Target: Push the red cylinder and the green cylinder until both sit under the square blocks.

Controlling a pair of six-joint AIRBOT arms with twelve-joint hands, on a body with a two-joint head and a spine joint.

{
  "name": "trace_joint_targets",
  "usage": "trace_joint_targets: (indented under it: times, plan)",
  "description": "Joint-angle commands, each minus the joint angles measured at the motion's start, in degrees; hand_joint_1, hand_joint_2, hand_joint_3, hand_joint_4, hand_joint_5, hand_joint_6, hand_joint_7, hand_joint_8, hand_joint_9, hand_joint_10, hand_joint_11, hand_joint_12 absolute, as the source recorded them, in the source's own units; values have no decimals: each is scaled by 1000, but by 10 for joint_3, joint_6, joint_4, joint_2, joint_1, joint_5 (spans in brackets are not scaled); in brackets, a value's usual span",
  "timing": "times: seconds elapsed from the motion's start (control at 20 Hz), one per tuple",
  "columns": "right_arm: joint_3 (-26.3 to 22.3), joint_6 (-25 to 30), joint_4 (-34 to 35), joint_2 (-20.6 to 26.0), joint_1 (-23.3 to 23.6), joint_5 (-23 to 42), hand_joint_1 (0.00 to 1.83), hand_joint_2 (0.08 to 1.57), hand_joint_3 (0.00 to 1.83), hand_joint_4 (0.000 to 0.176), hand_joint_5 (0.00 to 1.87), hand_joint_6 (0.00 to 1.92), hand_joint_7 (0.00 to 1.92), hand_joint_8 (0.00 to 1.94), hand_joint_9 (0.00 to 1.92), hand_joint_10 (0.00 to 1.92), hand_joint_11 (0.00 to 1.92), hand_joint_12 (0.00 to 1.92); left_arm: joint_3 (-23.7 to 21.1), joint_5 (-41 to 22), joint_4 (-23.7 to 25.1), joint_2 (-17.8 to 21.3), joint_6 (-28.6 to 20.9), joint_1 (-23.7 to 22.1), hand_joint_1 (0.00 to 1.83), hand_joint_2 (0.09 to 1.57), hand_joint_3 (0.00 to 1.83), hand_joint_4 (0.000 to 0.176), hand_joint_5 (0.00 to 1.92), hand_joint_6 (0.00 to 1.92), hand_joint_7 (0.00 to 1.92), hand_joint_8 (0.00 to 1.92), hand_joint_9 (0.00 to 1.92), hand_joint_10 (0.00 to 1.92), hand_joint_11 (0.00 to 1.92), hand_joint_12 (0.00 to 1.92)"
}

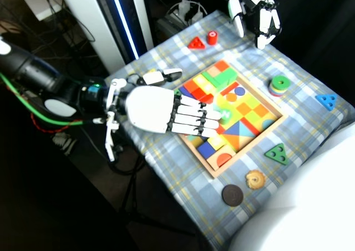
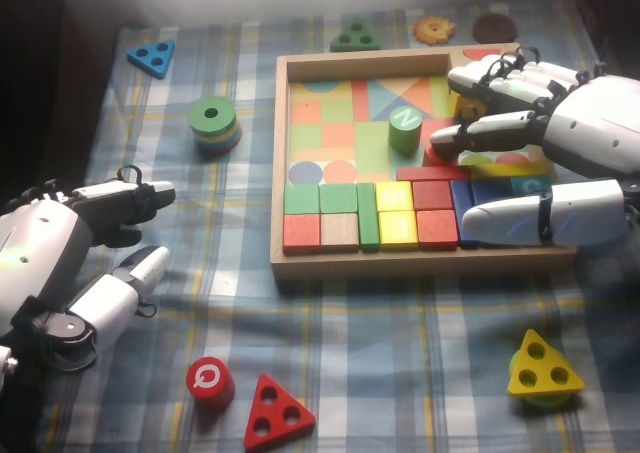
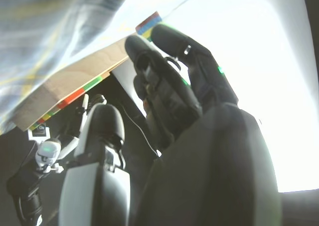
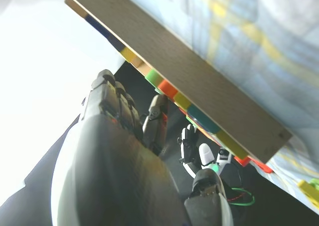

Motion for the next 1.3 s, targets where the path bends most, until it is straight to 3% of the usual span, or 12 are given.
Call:
trace_joint_targets:
  times: [0.0, 0.05, 0.35, 0.4, 0.5, 0.55, 0.7, 0.8, 1.0, 1.05, 1.2, 1.25]
  plan:
    - [-2, 5, 4, 0, 7, 50, 0, 913, 0, 98, 521, 4, 0, 0, 0, 0, 0, 0, 2, -64, 26, -1, -2, -5, 784, 1362, 0, 29, 694, 0, 768, 1, 920, 22, 401, 985]
    - [-5, 5, 4, 2, 7, 45, 0, 908, 0, 102, 520, 3, 0, 0, 0, 0, 0, 0, 1, -64, 26, -1, -2, -5, 781, 1362, 1, 37, 690, 0, 771, 2, 926, 25, 404, 986]
    - [-18, 5, 15, 31, -19, 27, 0, 905, 0, 135, 475, 0, 0, 0, 0, 0, 0, 0, -2, -63, 24, 0, -2, -4, 787, 1360, 0, 25, 720, 1, 764, 1, 911, 10, 433, 984]
    - [-19, 5, 18, 33, -22, 27, 0, 904, 0, 121, 461, 0, 0, 0, 0, 0, 0, 0, -2, -63, 24, 0, -2, -4, 778, 1360, 0, 40, 722, 1, 760, 0, 900, 4, 438, 977]
    - [-26, 1, 29, 45, -35, 27, 0, 898, 0, 95, 458, 1, 0, 0, 0, 0, 0, 0, -3, -62, 23, 0, -2, -3, 780, 1367, 1, 45, 701, 0, 754, 2, 899, 4, 438, 968]
    - [-31, -7, 38, 51, -41, 27, 0, 883, 0, 94, 463, 3, 0, 0, 0, 0, 0, 0, -3, -62, 23, 0, -2, -3, 784, 1362, 0, 55, 698, 0, 751, 0, 891, 0, 435, 963]
    - [-42, -21, 53, 68, -51, 27, 0, 879, 0, 107, 448, 0, 0, 0, 0, 0, 0, 0, -3, -62, 23, 0, -2, -3, 806, 1350, 0, 54, 706, 2, 752, 0, 893, 1, 438, 978]
    - [-50, -29, 63, 89, -58, 27, 0, 871, 0, 121, 447, 0, 0, 0, 0, 0, 0, 0, -3, -60, 23, 0, -2, -3, 833, 1343, 0, 35, 729, 2, 772, 4, 887, 4, 419, 1015]
    - [-64, -52, 83, 104, -69, 27, 0, 870, 0, 143, 436, 0, 0, 0, 0, 0, 0, 0, -3, -60, 23, 0, -2, -3, 798, 1343, 1, 52, 733, 1, 744, 0, 865, 0, 404, 1011]
    - [-67, -56, 88, 108, -72, 27, 0, 873, 0, 143, 445, 4, 0, 0, 0, 0, 0, 0, -3, -60, 23, 0, -2, -3, 793, 1341, 0, 50, 732, 0, 747, 3, 868, 2, 408, 1015]
    - [-71, -59, 98, 114, -73, 38, 0, 876, 0, 148, 456, 7, 0, 0, 0, 0, 0, 0, -3, -59, 21, 0, -2, -3, 802, 1364, 6, 1, 727, 0, 762, 2, 916, 22, 418, 1055]
    - [-72, -59, 101, 114, -73, 46, 0, 872, 0, 155, 457, 6, 0, 0, 0, 0, 0, 0, -3, -59, 20, 0, -2, -3, 770, 1371, 6, 0, 722, 0, 757, 1, 912, 20, 411, 1047]
